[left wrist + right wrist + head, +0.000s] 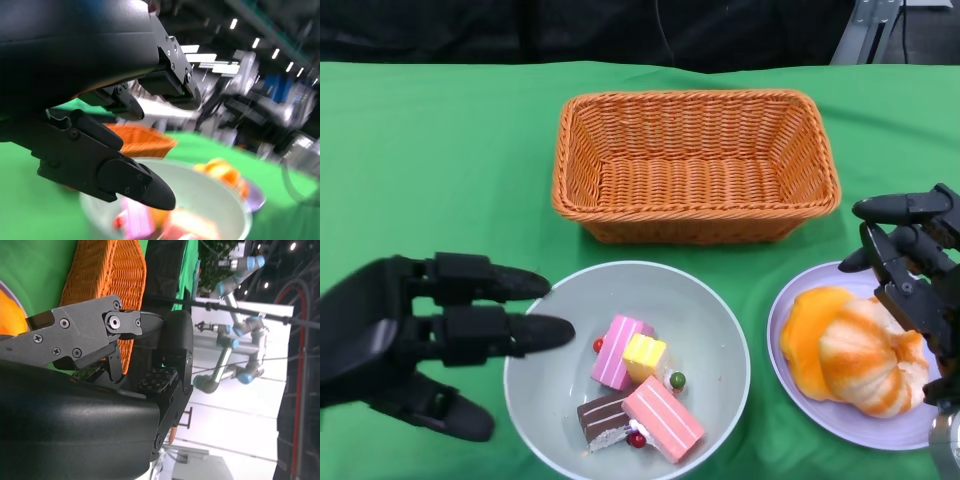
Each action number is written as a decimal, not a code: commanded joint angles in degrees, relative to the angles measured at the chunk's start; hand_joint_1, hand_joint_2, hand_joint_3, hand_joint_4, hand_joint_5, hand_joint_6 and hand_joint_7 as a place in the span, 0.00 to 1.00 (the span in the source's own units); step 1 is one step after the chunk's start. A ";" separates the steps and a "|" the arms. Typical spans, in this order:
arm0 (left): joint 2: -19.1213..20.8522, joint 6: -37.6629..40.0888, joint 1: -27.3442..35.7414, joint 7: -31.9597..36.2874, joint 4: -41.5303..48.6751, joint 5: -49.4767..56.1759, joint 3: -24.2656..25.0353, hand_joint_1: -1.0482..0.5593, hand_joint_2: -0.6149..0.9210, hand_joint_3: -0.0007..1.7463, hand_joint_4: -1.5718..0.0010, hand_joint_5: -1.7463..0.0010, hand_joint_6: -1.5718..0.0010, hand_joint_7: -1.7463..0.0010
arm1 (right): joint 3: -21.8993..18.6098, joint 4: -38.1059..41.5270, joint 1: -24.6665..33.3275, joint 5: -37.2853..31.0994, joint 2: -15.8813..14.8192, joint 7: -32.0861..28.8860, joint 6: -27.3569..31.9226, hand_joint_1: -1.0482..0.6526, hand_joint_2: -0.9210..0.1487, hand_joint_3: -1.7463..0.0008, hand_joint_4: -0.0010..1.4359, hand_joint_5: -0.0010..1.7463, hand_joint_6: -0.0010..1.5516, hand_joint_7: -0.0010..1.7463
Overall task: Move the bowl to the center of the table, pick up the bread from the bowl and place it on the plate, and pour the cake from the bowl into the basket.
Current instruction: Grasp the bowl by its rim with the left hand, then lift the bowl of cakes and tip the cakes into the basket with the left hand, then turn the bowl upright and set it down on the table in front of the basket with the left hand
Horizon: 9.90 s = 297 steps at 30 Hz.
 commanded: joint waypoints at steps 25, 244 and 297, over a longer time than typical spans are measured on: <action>15.20 30.71 -5.63 66.80 -9.32 55.33 -34.40 0.37 0.86 0.00 0.39 0.95 0.38 1.00 | 0.87 -1.82 0.93 -2.12 2.03 -1.86 1.26 0.53 0.00 0.86 0.53 0.78 0.48 0.57; -37.79 111.37 -40.78 -34.15 19.30 -66.63 22.32 0.57 0.98 0.45 0.61 0.06 0.61 0.16 | 13.28 24.05 1.28 -12.48 2.72 0.82 -11.58 0.46 0.00 0.91 0.47 0.83 0.43 0.69; -20.64 31.61 -17.64 -25.66 12.79 -30.49 5.68 0.67 0.75 0.66 0.55 0.04 0.51 0.17 | 10.79 24.48 -2.33 -10.25 0.93 2.25 -13.52 0.48 0.00 0.90 0.47 0.84 0.41 0.69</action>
